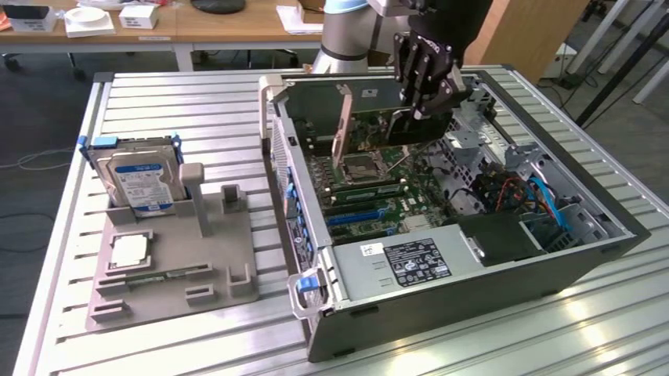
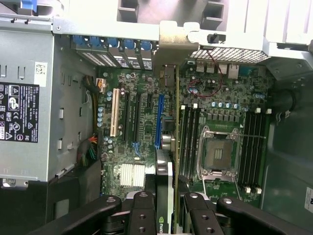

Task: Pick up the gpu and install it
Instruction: 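Insert the gpu into the slot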

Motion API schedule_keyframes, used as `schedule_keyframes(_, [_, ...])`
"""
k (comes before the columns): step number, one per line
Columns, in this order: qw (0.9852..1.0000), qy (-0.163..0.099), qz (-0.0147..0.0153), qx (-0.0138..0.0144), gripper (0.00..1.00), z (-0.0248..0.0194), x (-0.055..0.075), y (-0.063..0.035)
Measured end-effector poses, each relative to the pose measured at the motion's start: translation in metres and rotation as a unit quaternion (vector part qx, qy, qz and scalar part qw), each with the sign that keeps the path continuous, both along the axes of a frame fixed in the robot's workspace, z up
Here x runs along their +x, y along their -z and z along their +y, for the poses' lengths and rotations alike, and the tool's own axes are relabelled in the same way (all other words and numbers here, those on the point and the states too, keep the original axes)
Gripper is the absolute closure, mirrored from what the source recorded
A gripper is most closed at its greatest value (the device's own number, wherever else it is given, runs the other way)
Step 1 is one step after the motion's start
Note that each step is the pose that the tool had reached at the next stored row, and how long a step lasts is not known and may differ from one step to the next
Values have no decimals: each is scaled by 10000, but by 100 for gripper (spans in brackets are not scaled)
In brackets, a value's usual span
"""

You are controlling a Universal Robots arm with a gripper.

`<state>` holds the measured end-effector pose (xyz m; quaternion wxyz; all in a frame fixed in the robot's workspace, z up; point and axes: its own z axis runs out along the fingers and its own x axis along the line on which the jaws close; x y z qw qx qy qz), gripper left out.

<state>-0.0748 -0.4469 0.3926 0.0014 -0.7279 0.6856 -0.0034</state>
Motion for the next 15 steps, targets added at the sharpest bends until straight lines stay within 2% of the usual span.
schedule_keyframes(15, [10000,0,0,3,73,-5,-6,16])
